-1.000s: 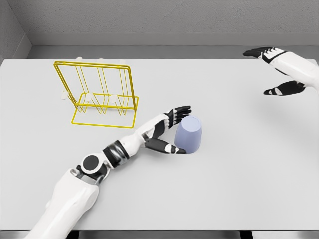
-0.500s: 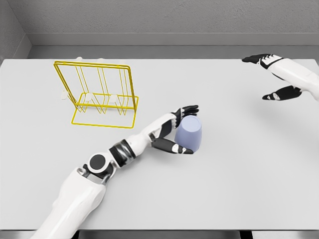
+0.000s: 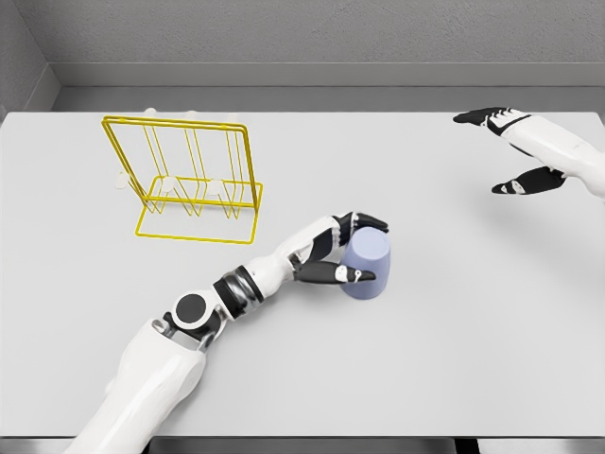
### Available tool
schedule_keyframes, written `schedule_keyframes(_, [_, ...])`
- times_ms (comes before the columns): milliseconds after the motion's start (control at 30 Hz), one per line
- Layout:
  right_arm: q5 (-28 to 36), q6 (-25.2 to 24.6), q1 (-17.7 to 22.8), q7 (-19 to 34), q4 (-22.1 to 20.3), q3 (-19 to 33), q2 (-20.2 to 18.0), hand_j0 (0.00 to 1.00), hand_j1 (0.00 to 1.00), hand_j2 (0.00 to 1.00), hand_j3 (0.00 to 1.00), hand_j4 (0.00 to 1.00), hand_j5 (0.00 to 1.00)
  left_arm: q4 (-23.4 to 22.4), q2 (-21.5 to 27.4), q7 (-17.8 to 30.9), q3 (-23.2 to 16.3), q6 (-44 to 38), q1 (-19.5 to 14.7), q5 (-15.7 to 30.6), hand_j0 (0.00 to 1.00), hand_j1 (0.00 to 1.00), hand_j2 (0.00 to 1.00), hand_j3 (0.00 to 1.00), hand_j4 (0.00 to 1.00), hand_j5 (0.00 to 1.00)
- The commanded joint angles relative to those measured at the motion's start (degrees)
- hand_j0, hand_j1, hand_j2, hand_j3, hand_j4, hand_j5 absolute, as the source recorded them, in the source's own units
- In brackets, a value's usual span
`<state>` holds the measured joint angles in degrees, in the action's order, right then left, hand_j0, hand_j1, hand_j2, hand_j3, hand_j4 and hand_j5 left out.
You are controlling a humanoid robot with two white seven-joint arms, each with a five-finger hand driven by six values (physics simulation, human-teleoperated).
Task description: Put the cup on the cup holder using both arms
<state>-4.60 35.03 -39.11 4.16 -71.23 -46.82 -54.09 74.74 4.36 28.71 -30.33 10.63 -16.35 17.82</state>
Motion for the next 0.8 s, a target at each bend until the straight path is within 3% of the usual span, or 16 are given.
schedule_keyframes(0, [0.38, -0.03, 0.00, -0.03, -0.05, 0.06, -0.05, 1.00, 1.00, 1.00, 1.00, 1.00, 1.00, 0.06, 0.03, 0.21, 0.01, 0.09, 0.00, 0.28, 0.46, 0.46, 0.46, 0.46, 0.46, 0.46])
schedule_keyframes(567, [0.38, -0.03, -0.09, -0.03, 0.04, 0.06, 0.74, 1.00, 1.00, 1.00, 1.00, 1.00, 1.00, 1.38, 0.47, 3.11, 0.80, -0.09, 0.09, 0.81, 0.46, 0.46, 0.46, 0.46, 0.46, 0.46])
schedule_keyframes(667, [0.38, -0.03, -0.09, -0.03, 0.04, 0.06, 0.74, 1.00, 1.00, 1.00, 1.00, 1.00, 1.00, 3.92, 0.74, 3.11, 0.97, -0.17, 0.61, 1.16, 0.46, 0.46, 0.46, 0.46, 0.46, 0.46])
schedule_keyframes(767, [0.38, -0.03, -0.09, -0.03, 0.04, 0.06, 0.83, 1.00, 1.00, 1.00, 1.00, 1.00, 1.00, 9.55, 2.41, 3.37, 3.52, -0.61, 1.84, 2.04, 0.46, 0.46, 0.46, 0.46, 0.46, 0.46])
